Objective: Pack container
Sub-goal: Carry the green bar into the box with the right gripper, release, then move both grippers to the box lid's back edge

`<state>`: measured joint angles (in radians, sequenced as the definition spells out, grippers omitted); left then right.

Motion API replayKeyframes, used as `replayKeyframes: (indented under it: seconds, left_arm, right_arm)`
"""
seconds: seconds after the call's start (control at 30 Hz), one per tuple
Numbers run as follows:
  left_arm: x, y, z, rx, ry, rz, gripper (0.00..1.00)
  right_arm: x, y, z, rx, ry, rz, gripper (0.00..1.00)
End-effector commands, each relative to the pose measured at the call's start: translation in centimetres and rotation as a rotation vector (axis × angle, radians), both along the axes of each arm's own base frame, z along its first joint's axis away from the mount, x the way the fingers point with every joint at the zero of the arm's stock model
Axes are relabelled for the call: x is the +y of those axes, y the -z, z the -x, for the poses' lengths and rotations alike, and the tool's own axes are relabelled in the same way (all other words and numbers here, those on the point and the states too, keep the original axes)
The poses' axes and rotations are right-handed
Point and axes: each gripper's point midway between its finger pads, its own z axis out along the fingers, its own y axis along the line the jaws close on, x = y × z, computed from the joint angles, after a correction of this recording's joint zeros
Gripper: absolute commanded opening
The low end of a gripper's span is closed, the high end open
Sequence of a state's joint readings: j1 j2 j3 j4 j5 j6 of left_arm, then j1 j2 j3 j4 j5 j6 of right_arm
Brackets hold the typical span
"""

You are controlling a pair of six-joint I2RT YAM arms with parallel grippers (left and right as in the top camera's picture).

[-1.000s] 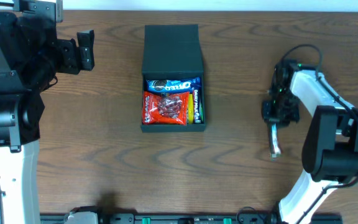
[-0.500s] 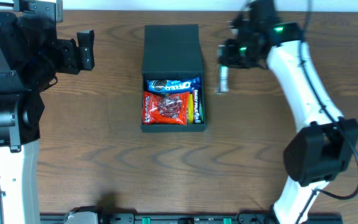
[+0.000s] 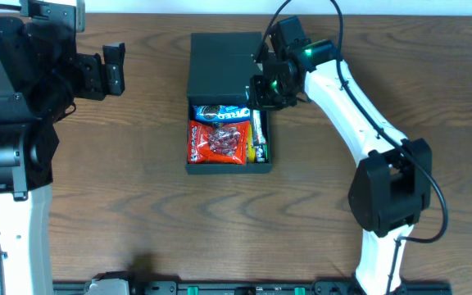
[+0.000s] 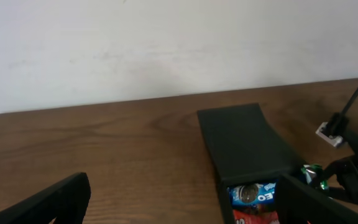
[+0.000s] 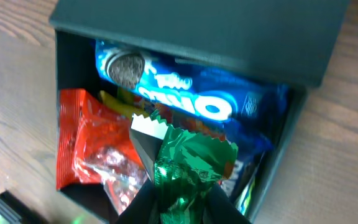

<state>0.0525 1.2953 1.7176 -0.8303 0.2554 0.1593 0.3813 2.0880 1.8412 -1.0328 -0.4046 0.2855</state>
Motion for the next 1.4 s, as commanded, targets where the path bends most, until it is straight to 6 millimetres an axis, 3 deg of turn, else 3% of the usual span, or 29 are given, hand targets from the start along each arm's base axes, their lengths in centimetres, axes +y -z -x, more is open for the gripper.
replayKeyframes:
  seconds: [0.0, 0.1, 0.13, 0.3, 0.5, 0.63, 0.73, 0.87, 0.9, 0.97, 1.03, 1.07, 1.13, 1.27, 1.37]
  left_arm:
    - [0.3, -0.7, -0.1, -0.018, 0.0, -0.021, 0.95]
    - [0.3, -0.6, -0.1, -0.017, 0.0, -0.021, 0.95]
    - [0.3, -0.5, -0.2, -0.013, 0.0, -0.02, 0.95]
    - [-0.2, 2.4, -2.3, 0.077, 0.02, 0.029, 0.95]
    - [-0.8, 10.2, -7.0, 0.289, 0.015, 0.128, 0.95]
    - [-0.7, 15.4, -9.5, 0.424, -0.056, 0.216, 0.95]
    - [-0.9, 19.5, -10.9, 0.53, -0.125, 0.32, 0.95]
    - [-3.8, 23.6, -11.6, 0.669, -0.048, 0.494, 0.98]
    - [-4.3, 24.2, -11.8, 0.683, -0.029, 0.515, 0.92]
    - [-4.8, 25.4, -12.4, 0.701, -0.034, 0.53, 0.69]
    - [-5.3, 26.6, -12.9, 0.721, -0.054, 0.551, 0.41]
    - [-5.7, 27.2, -13.1, 0.733, -0.061, 0.56, 0.27]
    - [-6.7, 28.7, -13.3, 0.764, -0.066, 0.57, 0.08]
    - [-8.4, 30.7, -13.4, 0.806, -0.064, 0.57, 0.05]
    - [-9.2, 30.6, -13.3, 0.803, -0.042, 0.565, 0.06]
  right_arm:
    - [0.4, -0.1, 0.2, 0.005, -0.007, -0.007, 0.39]
    - [0.6, -0.3, 0.1, 0.004, -0.008, -0.023, 0.7]
    - [0.7, -0.5, 0.0, 0.004, -0.008, -0.037, 0.74]
    - [-0.3, -2.4, -1.6, -0.026, 0.023, -0.084, 0.68]
    - [-2.9, -6.4, -5.3, -0.198, 0.005, -0.092, 0.61]
    - [-5.3, -5.7, -6.6, -0.243, 0.013, -0.035, 0.49]
    - [-5.8, -3.9, -6.6, -0.269, -0.061, -0.006, 0.51]
    - [-6.0, -1.2, -6.4, -0.253, -0.059, 0.0, 0.54]
    - [-6.3, -0.7, -6.5, -0.254, -0.053, 0.017, 0.54]
    - [-7.5, 0.6, -6.9, -0.268, -0.028, 0.093, 0.42]
    - [-8.2, 1.6, -7.5, -0.289, -0.012, 0.133, 0.11]
    - [-8.3, 2.0, -7.7, -0.296, -0.007, 0.131, 0.01]
    - [-8.1, 2.3, -8.2, -0.303, 0.007, 0.087, 0.01]
    - [-8.3, 2.7, -9.4, -0.311, 0.037, 0.019, 0.01]
    - [-9.8, 3.1, -10.1, -0.298, 0.091, 0.014, 0.01]
